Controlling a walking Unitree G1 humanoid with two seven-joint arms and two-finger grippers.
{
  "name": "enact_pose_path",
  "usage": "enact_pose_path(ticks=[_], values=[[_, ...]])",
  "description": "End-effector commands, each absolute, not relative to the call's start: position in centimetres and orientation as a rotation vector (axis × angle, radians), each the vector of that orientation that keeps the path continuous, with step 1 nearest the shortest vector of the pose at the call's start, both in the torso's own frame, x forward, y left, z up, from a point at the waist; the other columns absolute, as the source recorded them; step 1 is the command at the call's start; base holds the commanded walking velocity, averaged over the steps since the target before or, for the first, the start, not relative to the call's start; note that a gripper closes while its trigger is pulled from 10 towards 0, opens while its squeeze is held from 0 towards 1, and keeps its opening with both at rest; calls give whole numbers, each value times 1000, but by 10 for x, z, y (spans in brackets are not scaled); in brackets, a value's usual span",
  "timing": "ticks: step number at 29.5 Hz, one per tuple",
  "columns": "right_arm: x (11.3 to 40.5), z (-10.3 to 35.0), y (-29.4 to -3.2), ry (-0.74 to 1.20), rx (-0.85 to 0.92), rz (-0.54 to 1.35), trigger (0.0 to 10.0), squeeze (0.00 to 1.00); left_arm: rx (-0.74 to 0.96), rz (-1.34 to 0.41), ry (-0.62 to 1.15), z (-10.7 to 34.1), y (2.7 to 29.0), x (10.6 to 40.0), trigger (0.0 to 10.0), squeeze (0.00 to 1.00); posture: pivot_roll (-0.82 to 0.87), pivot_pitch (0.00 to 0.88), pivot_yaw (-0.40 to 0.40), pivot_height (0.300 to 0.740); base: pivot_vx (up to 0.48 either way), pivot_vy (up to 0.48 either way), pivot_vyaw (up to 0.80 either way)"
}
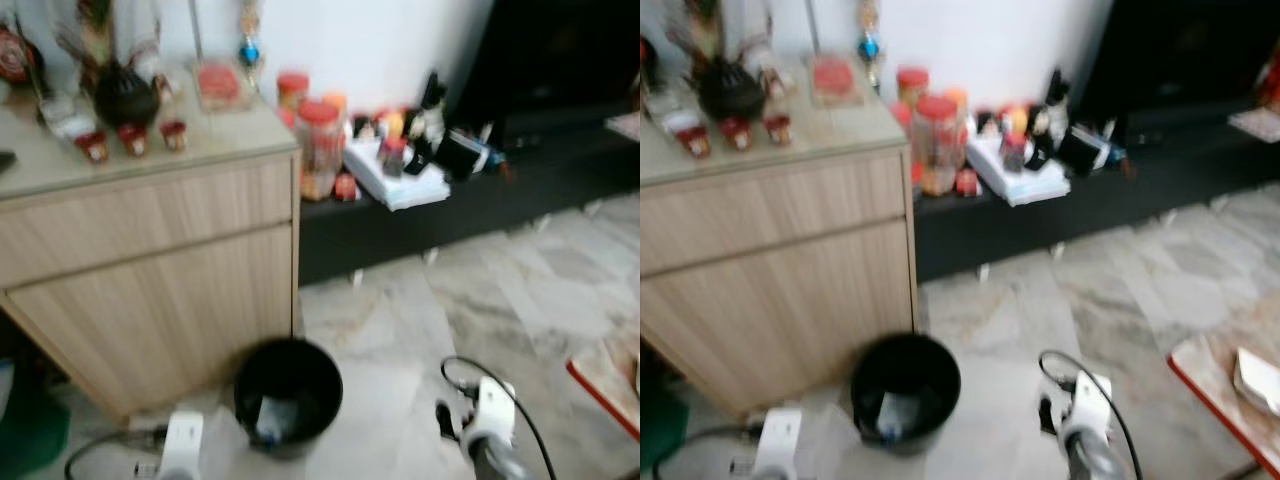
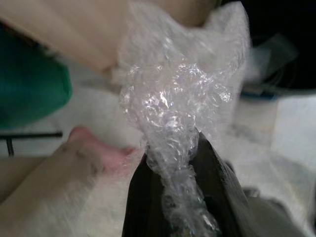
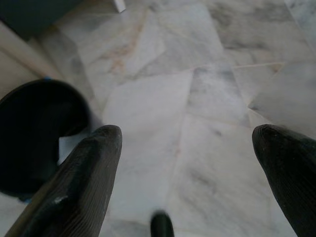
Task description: Picking trash to rubbish bin
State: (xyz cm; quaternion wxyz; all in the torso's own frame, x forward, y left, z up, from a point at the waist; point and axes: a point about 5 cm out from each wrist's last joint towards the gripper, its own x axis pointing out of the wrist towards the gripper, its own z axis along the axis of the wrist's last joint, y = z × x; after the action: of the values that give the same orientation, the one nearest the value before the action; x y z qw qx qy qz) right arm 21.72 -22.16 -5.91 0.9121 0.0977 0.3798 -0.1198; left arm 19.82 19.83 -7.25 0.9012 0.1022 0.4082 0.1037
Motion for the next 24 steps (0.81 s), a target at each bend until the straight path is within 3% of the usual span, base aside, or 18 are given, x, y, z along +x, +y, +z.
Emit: enact_pose_path(ticks=[1,16,21,24], values=[[215,-58,-229,781,189,-265,10000,0,210,191,846,-74,190,197,10000,0,-2,4,-68,740,311,0,0],[215,-59,-226,793,157,-227,10000,0,220,173,853,-76,187,193,10000,0,3,0,-67,740,317,0,0],[216,-59,-225,787,152,-214,10000,0,226,146,823,-74,180,199,10000,0,5,0,-65,740,316,0,800],[216,-59,-224,789,157,-214,10000,0,228,142,817,-73,179,201,10000,0,8,0,-66,740,319,0,142]])
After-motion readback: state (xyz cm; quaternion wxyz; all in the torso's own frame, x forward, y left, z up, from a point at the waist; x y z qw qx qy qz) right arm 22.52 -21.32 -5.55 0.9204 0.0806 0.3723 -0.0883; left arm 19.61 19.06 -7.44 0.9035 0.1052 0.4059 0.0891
